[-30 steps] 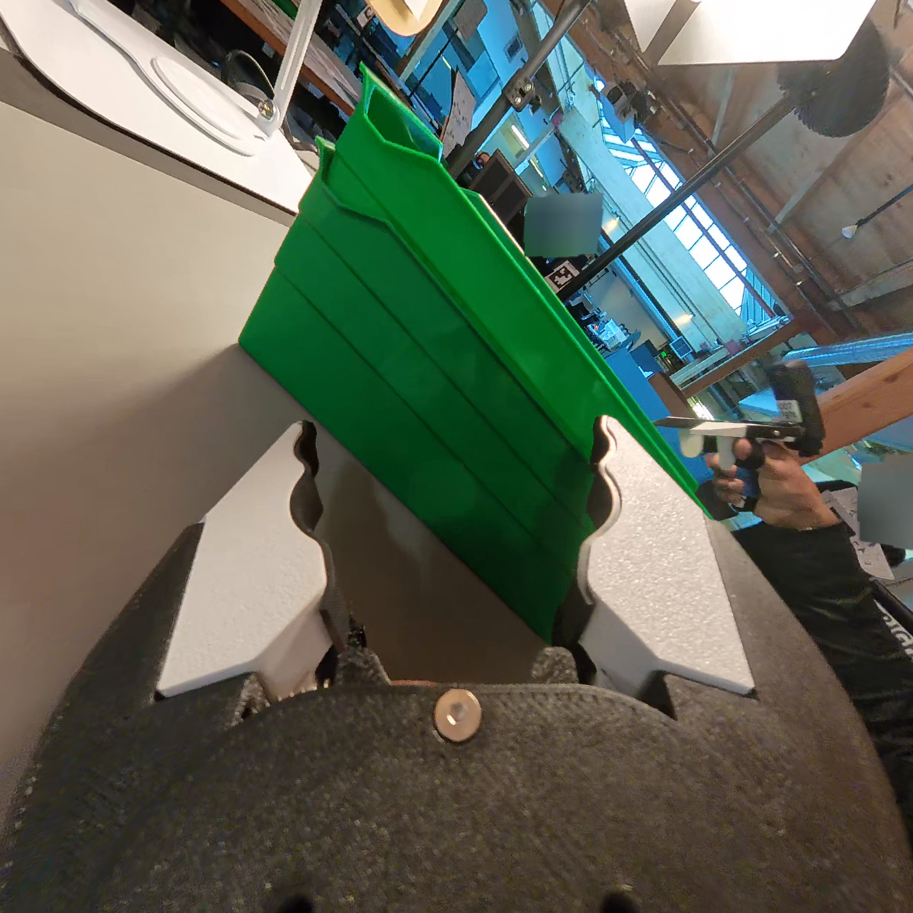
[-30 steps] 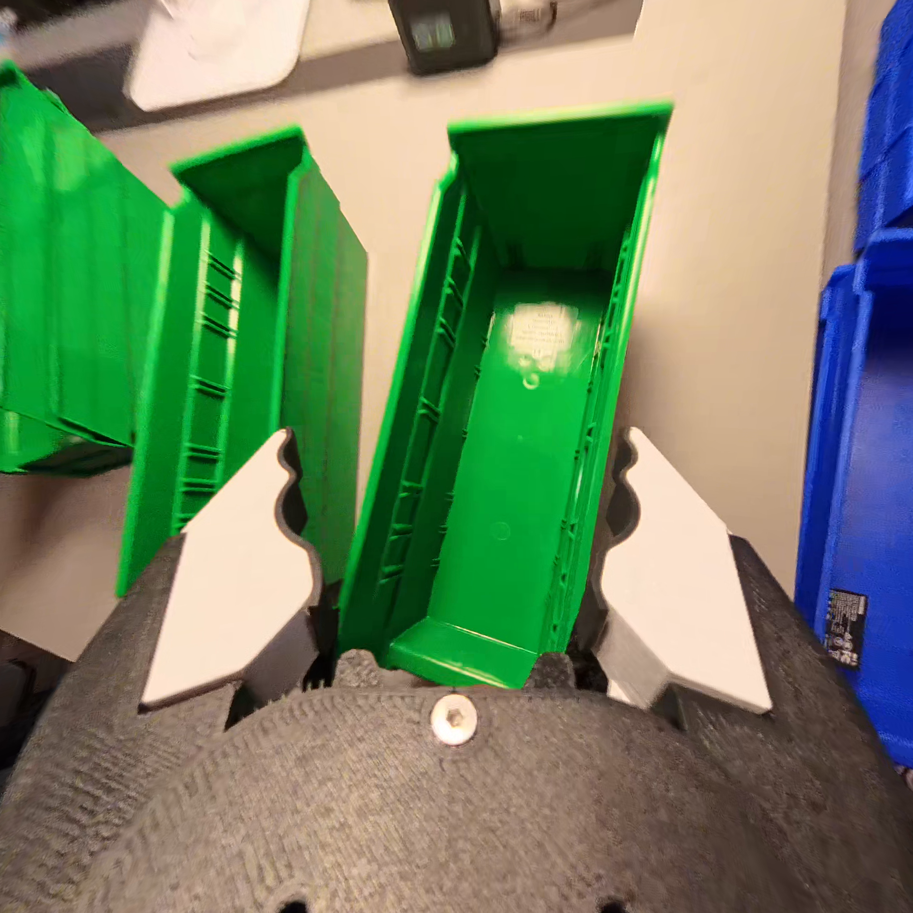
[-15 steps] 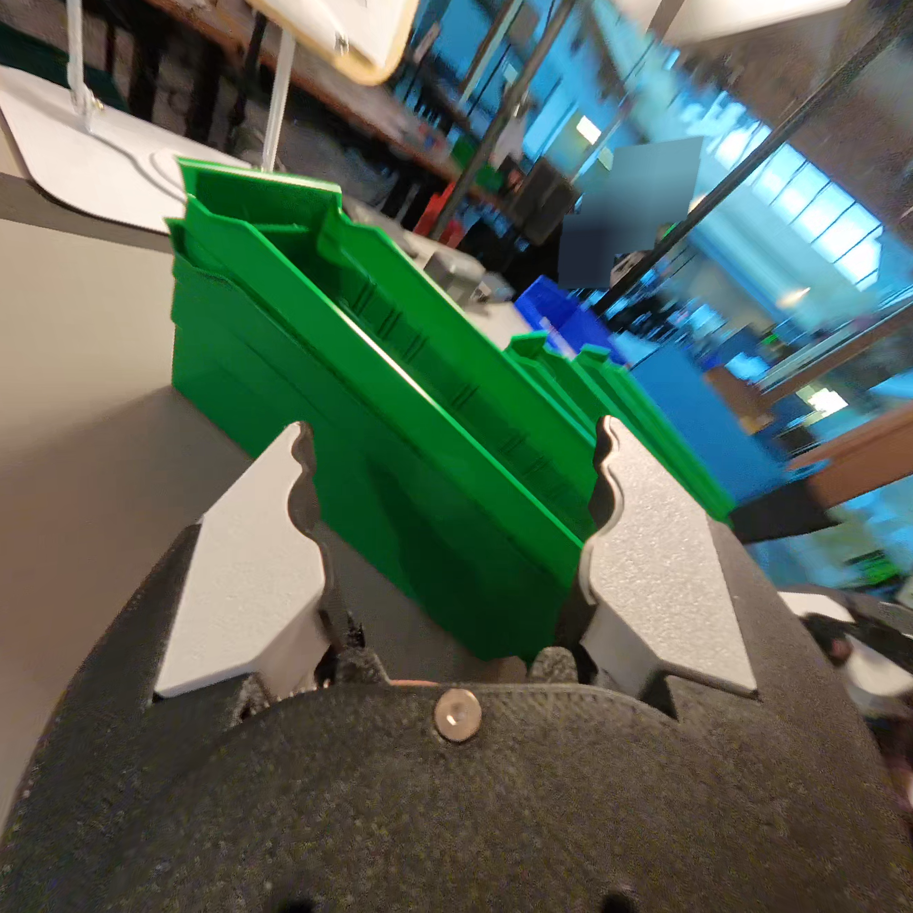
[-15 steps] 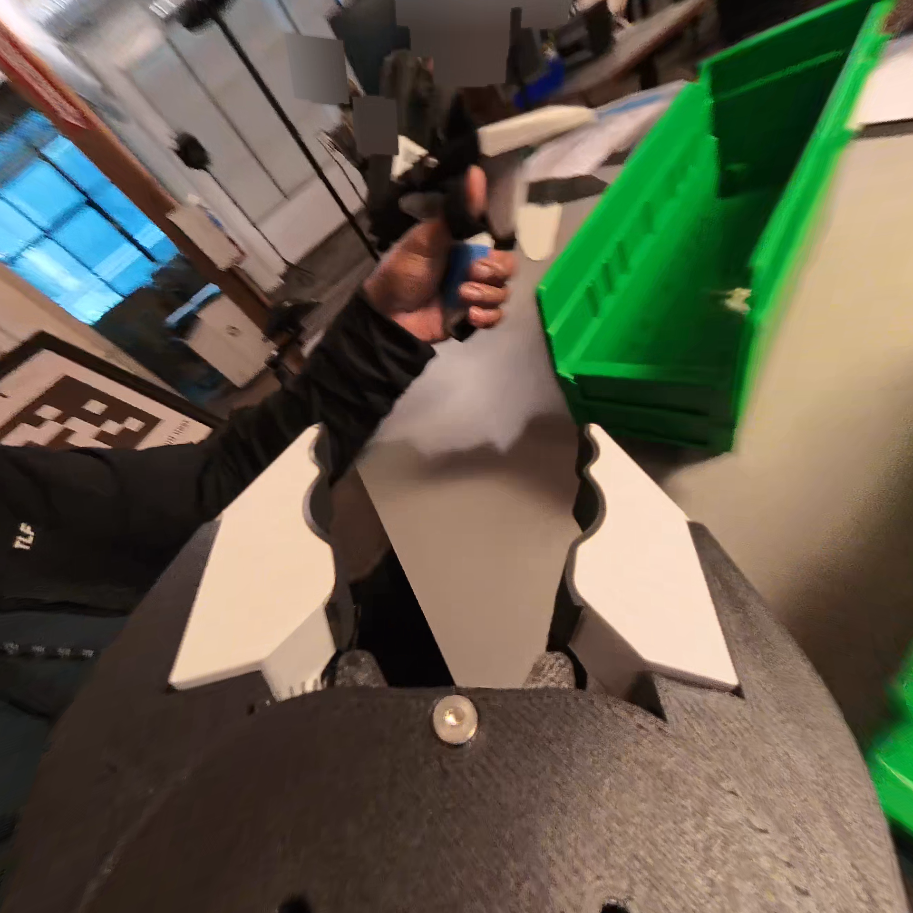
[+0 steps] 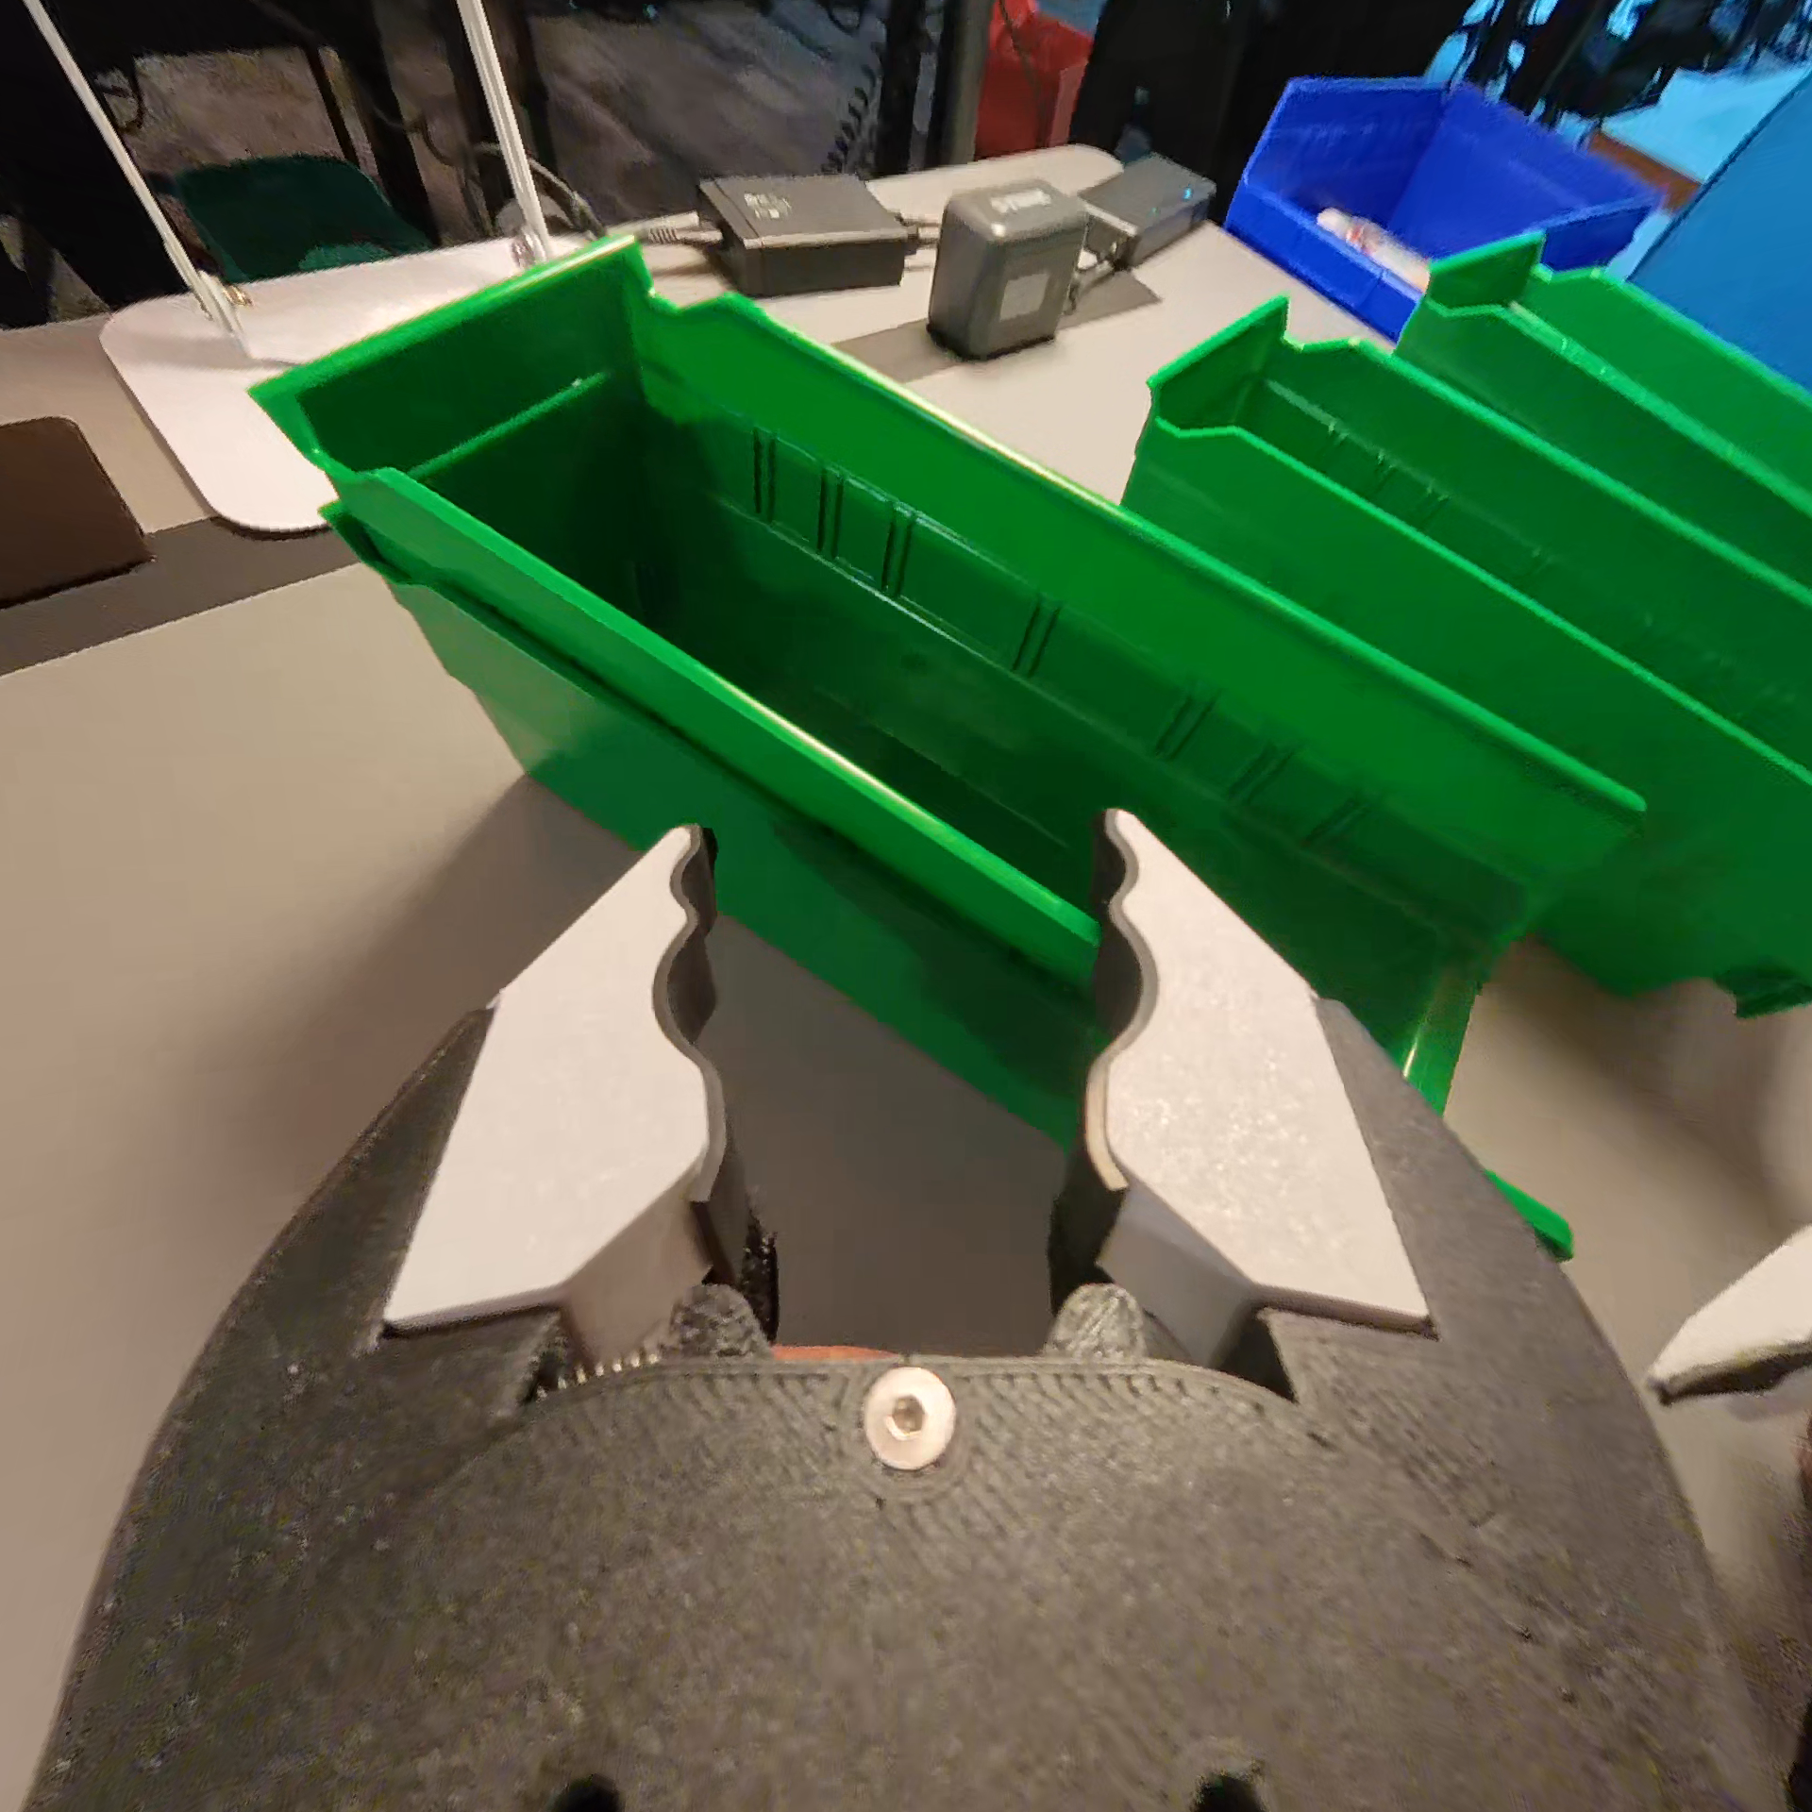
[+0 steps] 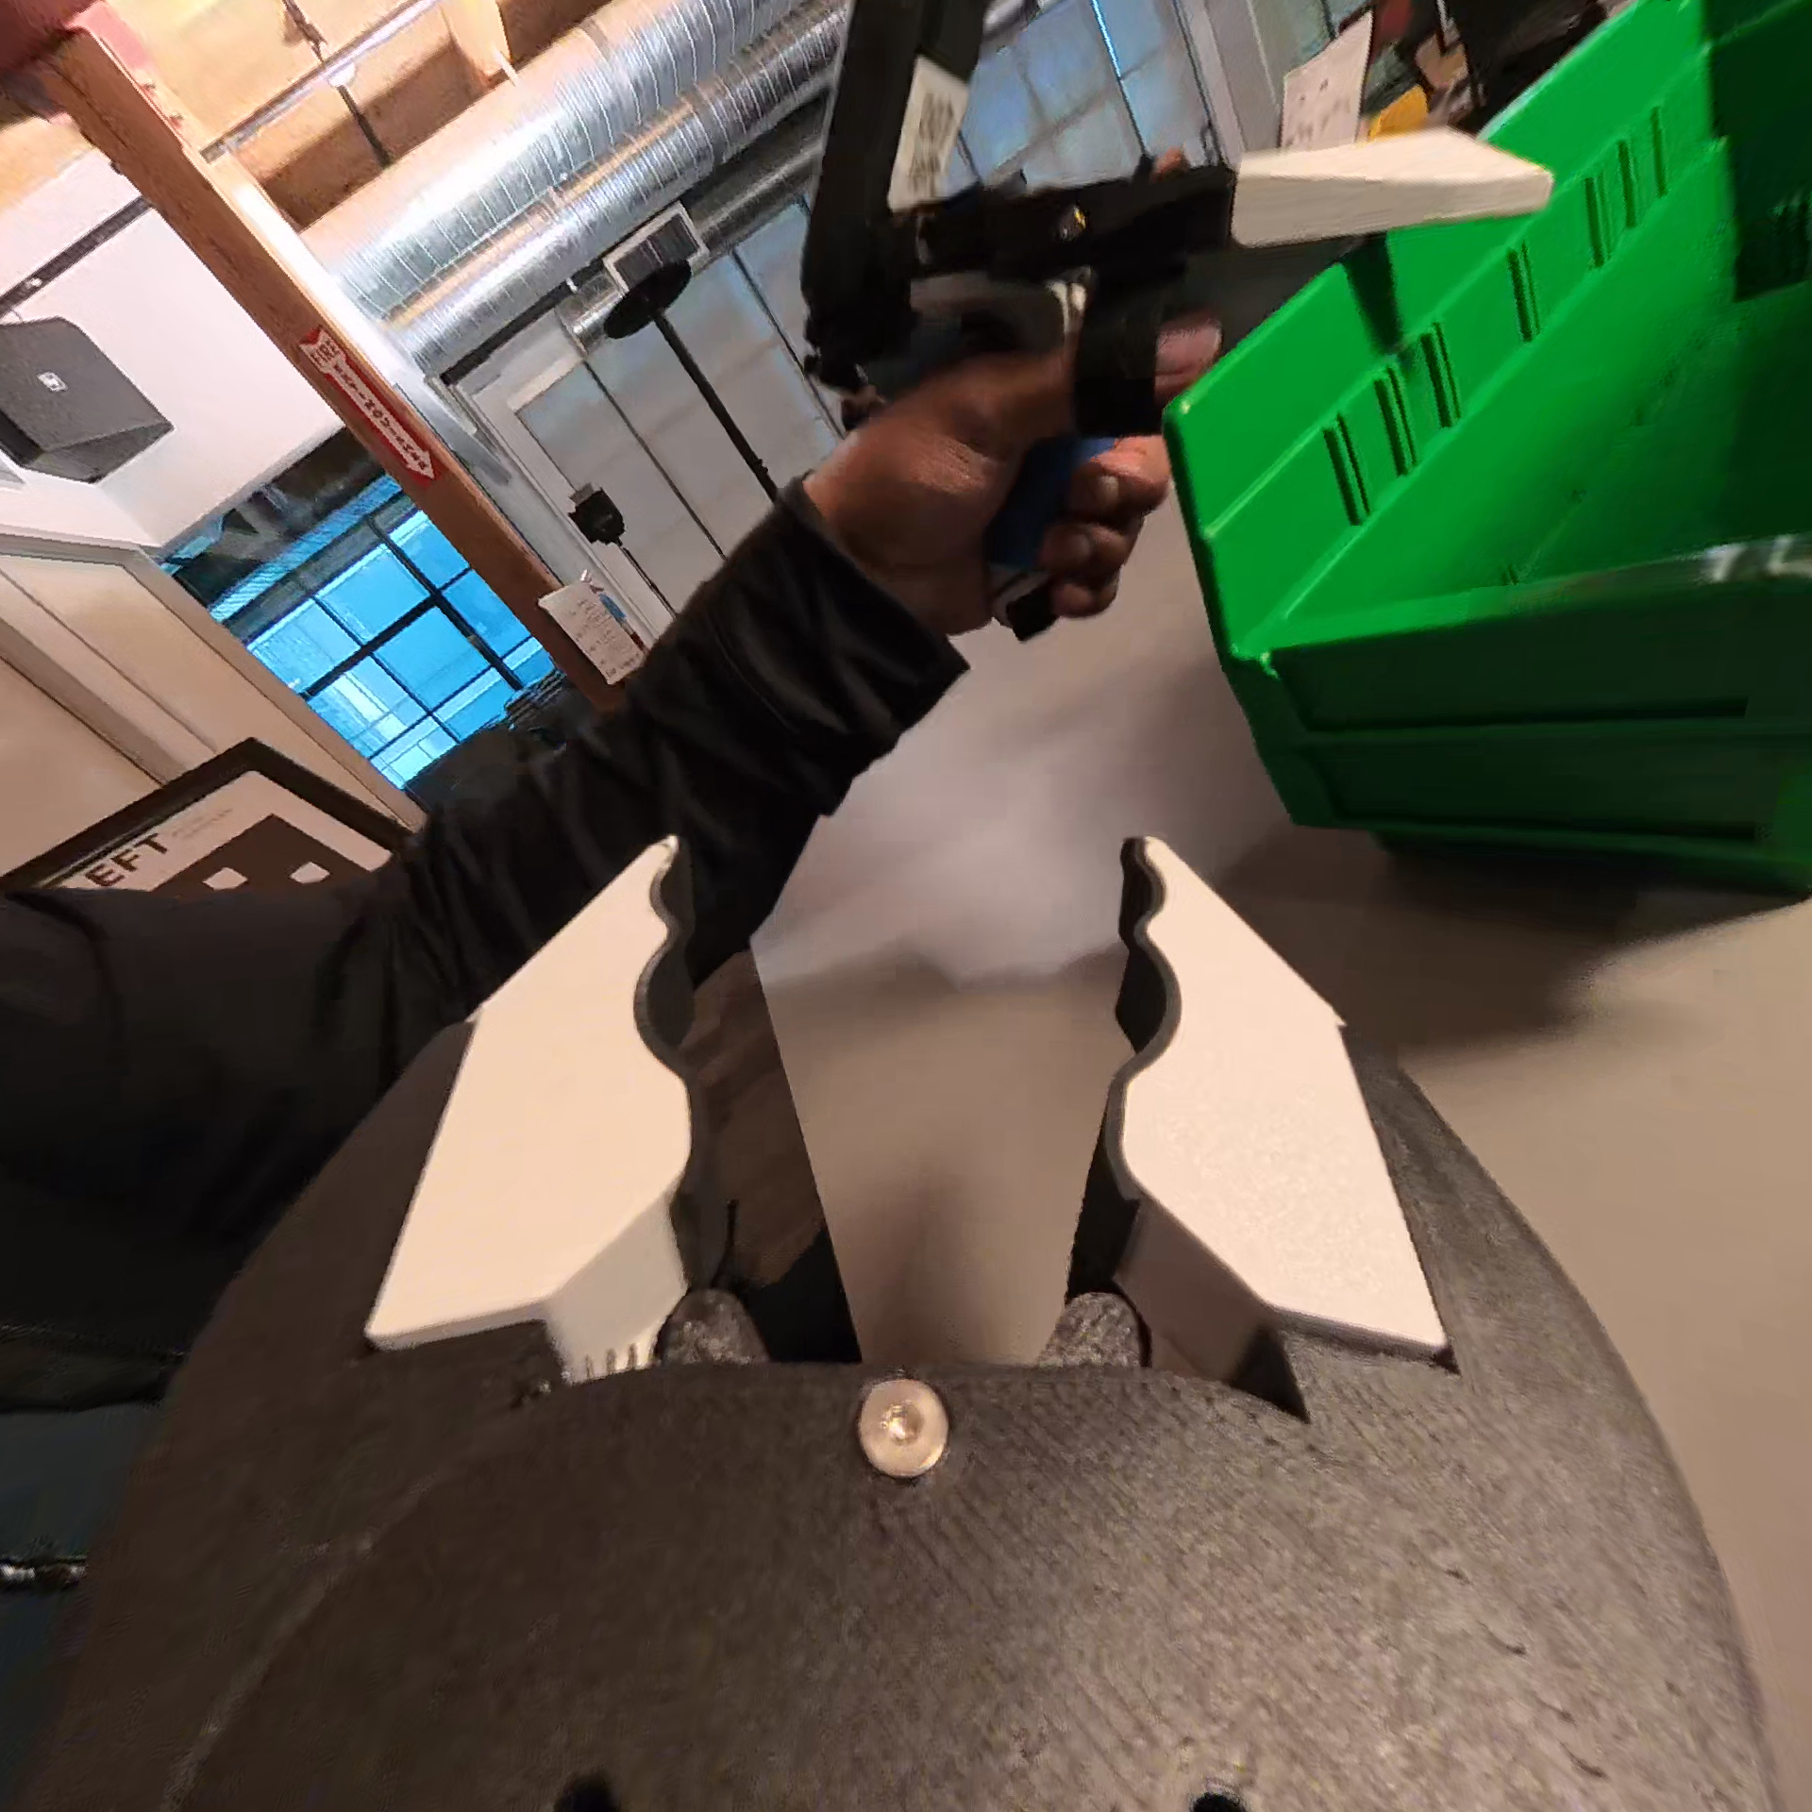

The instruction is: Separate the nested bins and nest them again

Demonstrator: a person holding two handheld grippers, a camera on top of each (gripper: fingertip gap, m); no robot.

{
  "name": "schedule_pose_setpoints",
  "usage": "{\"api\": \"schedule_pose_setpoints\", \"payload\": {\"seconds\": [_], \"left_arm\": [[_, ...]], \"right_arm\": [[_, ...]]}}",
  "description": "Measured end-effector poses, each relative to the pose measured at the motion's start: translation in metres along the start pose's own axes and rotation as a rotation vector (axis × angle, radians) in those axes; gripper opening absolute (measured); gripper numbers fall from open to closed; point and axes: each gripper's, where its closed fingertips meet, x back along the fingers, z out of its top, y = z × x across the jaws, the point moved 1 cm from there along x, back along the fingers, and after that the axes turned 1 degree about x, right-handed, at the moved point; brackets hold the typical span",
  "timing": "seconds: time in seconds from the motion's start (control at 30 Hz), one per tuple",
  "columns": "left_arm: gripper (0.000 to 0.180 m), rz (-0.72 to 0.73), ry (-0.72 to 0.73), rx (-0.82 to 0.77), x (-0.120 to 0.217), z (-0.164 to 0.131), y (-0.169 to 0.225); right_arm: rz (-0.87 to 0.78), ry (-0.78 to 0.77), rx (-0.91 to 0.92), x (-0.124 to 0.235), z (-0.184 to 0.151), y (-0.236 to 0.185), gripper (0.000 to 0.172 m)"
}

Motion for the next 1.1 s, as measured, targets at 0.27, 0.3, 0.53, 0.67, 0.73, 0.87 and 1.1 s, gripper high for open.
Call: {"api": "schedule_pose_setpoints", "payload": {"seconds": [0.27, 0.3, 0.53, 0.67, 0.73, 0.87, 1.1], "left_arm": [[0.1, 0.212, -0.095, 0.108, 0.021, 0.022, -0.022], [0.104, 0.236, -0.098, 0.148, 0.02, 0.025, -0.022], [0.136, 0.276, -0.135, 0.27, -0.019, 0.035, -0.001], [0.14, 0.32, -0.192, 0.138, -0.033, 0.026, 0.009], [0.14, 0.311, -0.181, 0.119, -0.034, 0.027, 0.009], [0.142, 0.277, -0.215, 0.107, -0.026, 0.022, 0.002], [0.134, 0.372, -0.218, 0.042, 0.006, 0.041, -0.012]], "right_arm": [[-0.106, -0.133, 0.023, -0.013, -0.022, 0.009, 0.089], [-0.107, -0.146, -0.011, -0.015, -0.023, 0.013, 0.089], [-0.072, -0.174, -0.191, -0.02, -0.024, 0.025, 0.089], [-0.061, -0.126, -0.14, -0.015, -0.019, 0.019, 0.089], [-0.033, -0.123, -0.136, -0.014, -0.018, 0.015, 0.089], [0.022, -0.094, -0.163, -0.01, -0.014, 0.011, 0.089], [0.055, -0.092, -0.176, -0.009, -0.013, 0.008, 0.089]]}}
